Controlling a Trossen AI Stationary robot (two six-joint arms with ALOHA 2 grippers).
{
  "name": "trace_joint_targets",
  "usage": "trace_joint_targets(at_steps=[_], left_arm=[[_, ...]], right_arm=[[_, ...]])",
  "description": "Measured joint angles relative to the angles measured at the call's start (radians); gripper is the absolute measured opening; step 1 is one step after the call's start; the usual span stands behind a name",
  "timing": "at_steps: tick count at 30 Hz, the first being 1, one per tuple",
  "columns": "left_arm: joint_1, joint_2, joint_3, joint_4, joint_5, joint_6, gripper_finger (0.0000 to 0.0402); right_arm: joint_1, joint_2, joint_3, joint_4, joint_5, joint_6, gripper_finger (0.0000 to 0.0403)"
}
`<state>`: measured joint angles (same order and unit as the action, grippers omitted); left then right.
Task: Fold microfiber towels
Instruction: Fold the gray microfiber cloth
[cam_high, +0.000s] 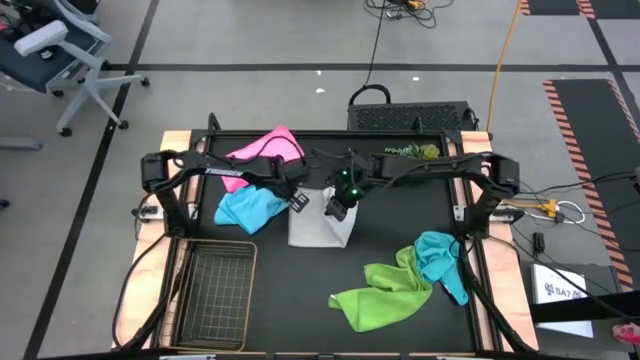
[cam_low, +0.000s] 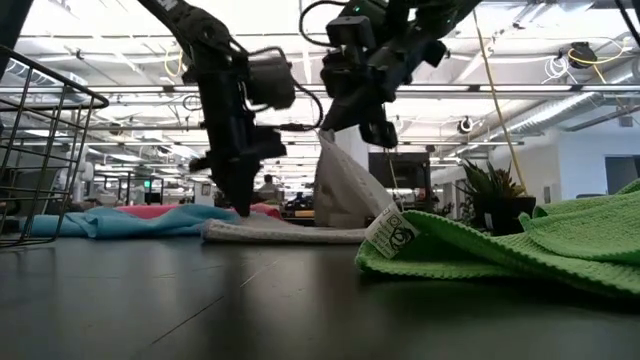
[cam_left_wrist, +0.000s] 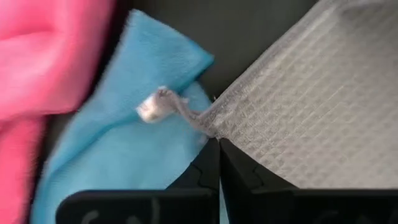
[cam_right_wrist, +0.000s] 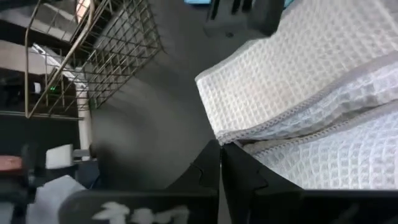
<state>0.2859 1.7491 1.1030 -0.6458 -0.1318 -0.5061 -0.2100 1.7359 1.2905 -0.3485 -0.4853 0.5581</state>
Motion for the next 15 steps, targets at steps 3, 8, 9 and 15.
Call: trace_joint_targets(at_steps=[3, 8, 9, 15], left_arm=[[-0.001, -0.067, 0.000, -0.018, -0.029, 0.000, 0.0003], [0.001, -0.173, 0.002, -0.066, -0.043, 0.014, 0.0009], [0.004, -0.180, 0.002, -0.080, -0.042, 0.019, 0.0010], [-0.001, -0.149, 0.001, -0.097, -0.030, 0.047, 0.0003]], right_arm=[[0.000, 0.018, 0.009, 0.003, -0.017, -0.013, 0.0000], [-0.002, 0.017, 0.009, 0.017, -0.017, -0.022, 0.0000], [-0.002, 0.017, 0.009, 0.026, -0.016, -0.022, 0.0000], [-0.002, 0.017, 0.009, 0.050, -0.014, -0.023, 0.0000]])
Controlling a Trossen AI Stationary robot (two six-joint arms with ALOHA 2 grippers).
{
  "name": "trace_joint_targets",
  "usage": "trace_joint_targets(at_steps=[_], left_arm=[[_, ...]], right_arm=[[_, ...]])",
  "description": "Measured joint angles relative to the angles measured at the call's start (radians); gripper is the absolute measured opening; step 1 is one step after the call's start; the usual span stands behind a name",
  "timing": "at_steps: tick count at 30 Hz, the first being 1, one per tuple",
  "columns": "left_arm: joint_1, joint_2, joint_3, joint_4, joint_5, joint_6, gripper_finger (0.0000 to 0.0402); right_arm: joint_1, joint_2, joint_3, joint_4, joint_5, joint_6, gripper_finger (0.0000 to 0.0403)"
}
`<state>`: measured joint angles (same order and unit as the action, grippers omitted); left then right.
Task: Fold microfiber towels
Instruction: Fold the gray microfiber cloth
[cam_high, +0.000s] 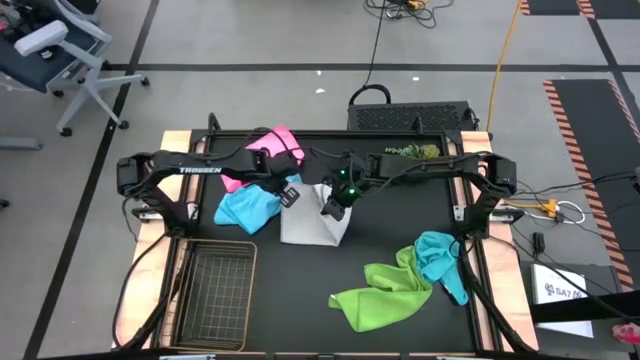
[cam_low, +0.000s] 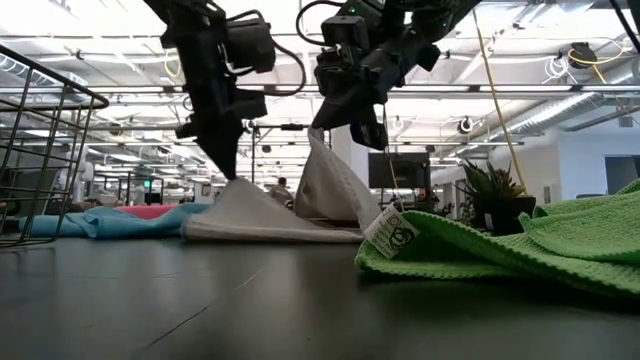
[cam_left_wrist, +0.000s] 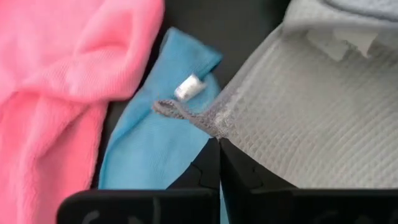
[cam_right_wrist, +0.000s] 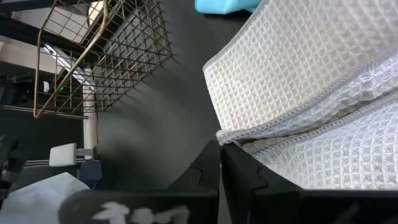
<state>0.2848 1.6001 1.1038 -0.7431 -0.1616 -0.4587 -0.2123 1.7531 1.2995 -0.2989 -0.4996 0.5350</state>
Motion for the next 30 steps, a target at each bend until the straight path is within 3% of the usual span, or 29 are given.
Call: trace_joint_targets(at_steps=[4, 13, 25, 30], left_arm=[[0.000, 0.050, -0.002, 0.047, -0.025, 0.013, 0.0012], [0.003, 0.153, 0.000, 0.212, 0.027, 0.063, 0.0021], [0.013, 0.151, 0.001, 0.106, 0.033, 0.206, 0.0024], [0.013, 0.138, 0.002, 0.107, 0.033, 0.245, 0.0063]], right_arm=[[0.000, 0.000, 0.000, 0.003, 0.002, 0.001, 0.0000], [0.005, 0.000, 0.000, -0.003, 0.027, 0.002, 0.0000], [0.005, 0.000, -0.001, -0.021, 0.027, 0.004, 0.0000], [0.005, 0.000, -0.001, -0.021, 0.025, -0.001, 0.0000]])
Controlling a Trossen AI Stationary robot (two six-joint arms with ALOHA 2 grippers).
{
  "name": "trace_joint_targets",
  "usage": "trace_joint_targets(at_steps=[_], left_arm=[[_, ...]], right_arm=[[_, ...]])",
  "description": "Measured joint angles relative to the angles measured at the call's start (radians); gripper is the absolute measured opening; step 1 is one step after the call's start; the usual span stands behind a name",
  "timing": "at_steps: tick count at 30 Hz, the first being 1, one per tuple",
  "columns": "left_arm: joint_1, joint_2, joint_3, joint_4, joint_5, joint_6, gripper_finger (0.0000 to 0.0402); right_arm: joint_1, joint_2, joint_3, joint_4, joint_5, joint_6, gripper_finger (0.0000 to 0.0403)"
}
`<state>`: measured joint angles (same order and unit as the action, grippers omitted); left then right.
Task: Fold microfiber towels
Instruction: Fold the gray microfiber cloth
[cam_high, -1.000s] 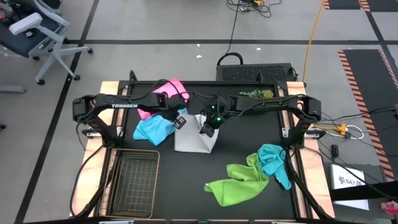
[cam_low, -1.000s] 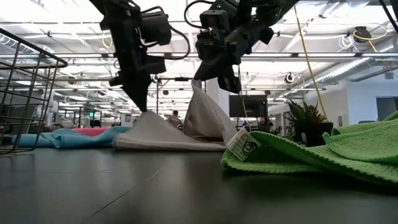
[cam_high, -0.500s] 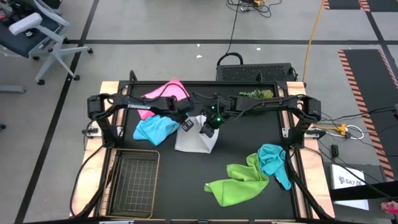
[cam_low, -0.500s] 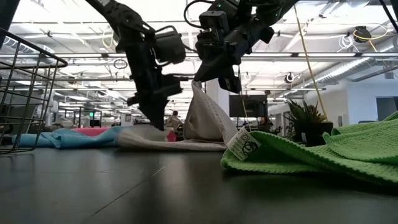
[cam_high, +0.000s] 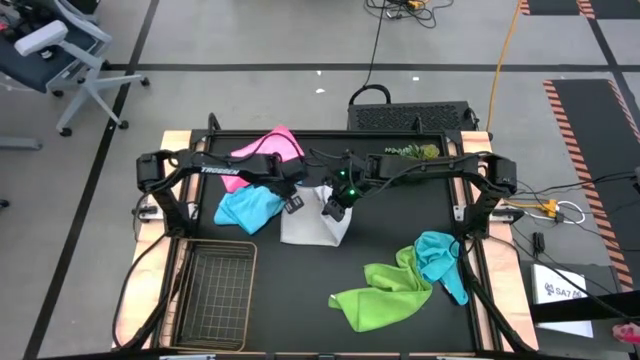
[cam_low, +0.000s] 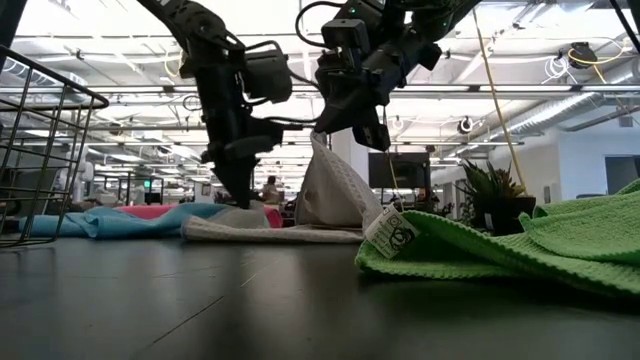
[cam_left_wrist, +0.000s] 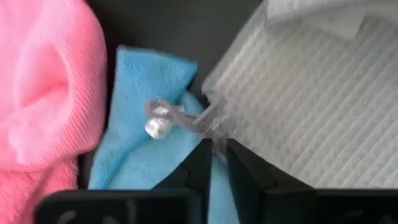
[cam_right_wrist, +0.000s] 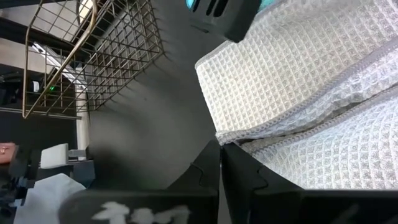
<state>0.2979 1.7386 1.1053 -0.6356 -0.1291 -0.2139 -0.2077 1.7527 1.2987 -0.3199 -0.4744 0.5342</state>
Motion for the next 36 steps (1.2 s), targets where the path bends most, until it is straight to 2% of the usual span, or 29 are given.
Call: trace_joint_targets(at_steps=[4, 7, 10, 18, 26, 30, 36], left_arm=[[0.000, -0.004, -0.002, -0.004, -0.007, -0.017, 0.0116], [0.006, -0.015, 0.015, -0.038, -0.012, -0.110, 0.0153], [0.018, -0.054, 0.055, -0.065, -0.028, -0.190, 0.0172], [0.018, -0.293, 0.100, -0.147, -0.120, -0.219, 0.0151], [0.014, -0.501, 0.100, -0.363, -0.207, -0.313, 0.0132], [0.014, -0.549, 0.099, -0.404, -0.213, -0.332, 0.0132], [0.014, -0.544, 0.099, -0.433, -0.221, -0.320, 0.0131]], right_arm=[[0.000, 0.000, 0.000, -0.001, -0.001, -0.004, 0.0000], [0.000, 0.000, 0.000, -0.001, -0.001, -0.005, 0.0000], [0.000, 0.000, 0.000, 0.001, -0.002, -0.005, 0.0000], [0.000, 0.000, -0.001, 0.036, -0.009, -0.004, 0.0000], [-0.006, 0.000, -0.001, 0.152, -0.033, 0.003, 0.0000], [-0.008, 0.010, -0.001, 0.208, -0.036, 0.017, 0.0000], [0.007, 0.088, 0.047, 0.285, -0.084, 0.047, 0.0000]])
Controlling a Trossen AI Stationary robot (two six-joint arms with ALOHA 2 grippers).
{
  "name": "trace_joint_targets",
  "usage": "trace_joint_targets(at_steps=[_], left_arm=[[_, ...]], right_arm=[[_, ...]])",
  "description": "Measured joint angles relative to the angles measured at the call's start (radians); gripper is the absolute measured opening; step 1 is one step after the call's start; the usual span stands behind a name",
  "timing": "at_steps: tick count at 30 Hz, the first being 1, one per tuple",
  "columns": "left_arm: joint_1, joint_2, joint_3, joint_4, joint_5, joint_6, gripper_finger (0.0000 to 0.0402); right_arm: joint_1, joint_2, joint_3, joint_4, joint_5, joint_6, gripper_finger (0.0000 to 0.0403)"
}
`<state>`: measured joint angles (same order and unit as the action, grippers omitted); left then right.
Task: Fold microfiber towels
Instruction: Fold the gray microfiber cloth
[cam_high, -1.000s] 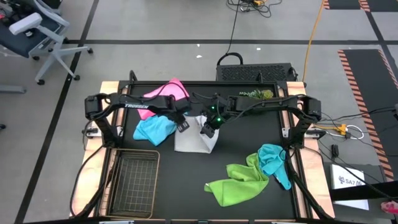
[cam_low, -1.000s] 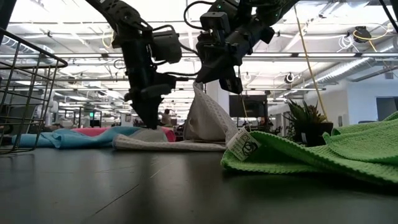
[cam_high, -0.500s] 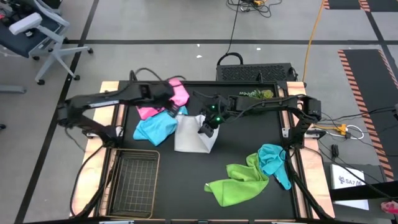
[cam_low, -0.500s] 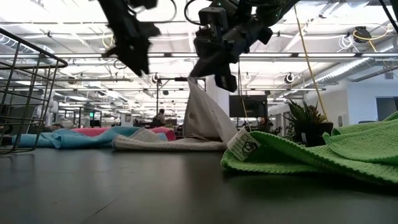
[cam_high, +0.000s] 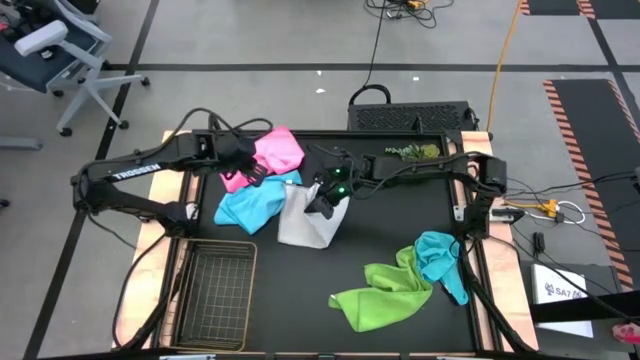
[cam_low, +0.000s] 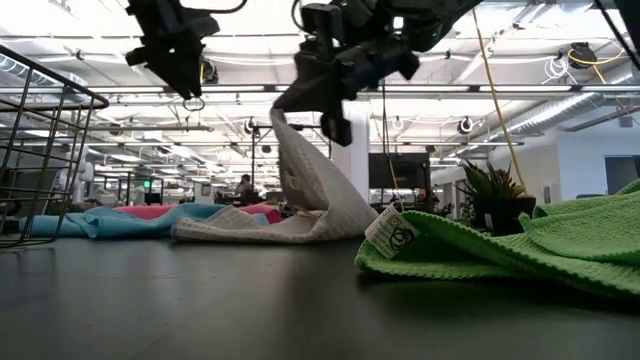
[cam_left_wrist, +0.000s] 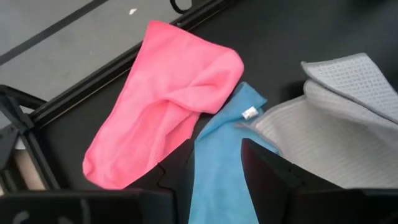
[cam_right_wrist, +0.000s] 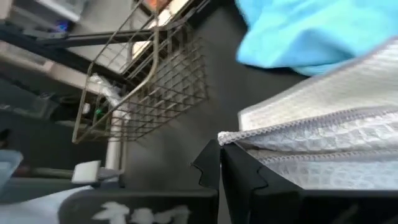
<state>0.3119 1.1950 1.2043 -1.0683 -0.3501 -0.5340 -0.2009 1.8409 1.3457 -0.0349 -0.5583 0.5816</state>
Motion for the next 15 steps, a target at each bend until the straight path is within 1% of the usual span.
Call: trace_joint_targets(at_steps=[9, 11, 15], left_arm=[[-0.001, 0.023, -0.001, -0.007, 0.025, 0.015, 0.0131], [-0.001, 0.023, -0.001, -0.007, 0.027, 0.016, 0.0131], [-0.001, 0.020, -0.001, -0.013, 0.028, 0.027, 0.0131]], right_arm=[[0.026, 0.208, 0.232, 0.000, -0.096, -0.117, 0.0000], [0.026, 0.252, 0.257, -0.004, -0.124, -0.123, 0.0000], [0.026, 0.322, 0.264, -0.021, -0.153, -0.132, 0.0000]])
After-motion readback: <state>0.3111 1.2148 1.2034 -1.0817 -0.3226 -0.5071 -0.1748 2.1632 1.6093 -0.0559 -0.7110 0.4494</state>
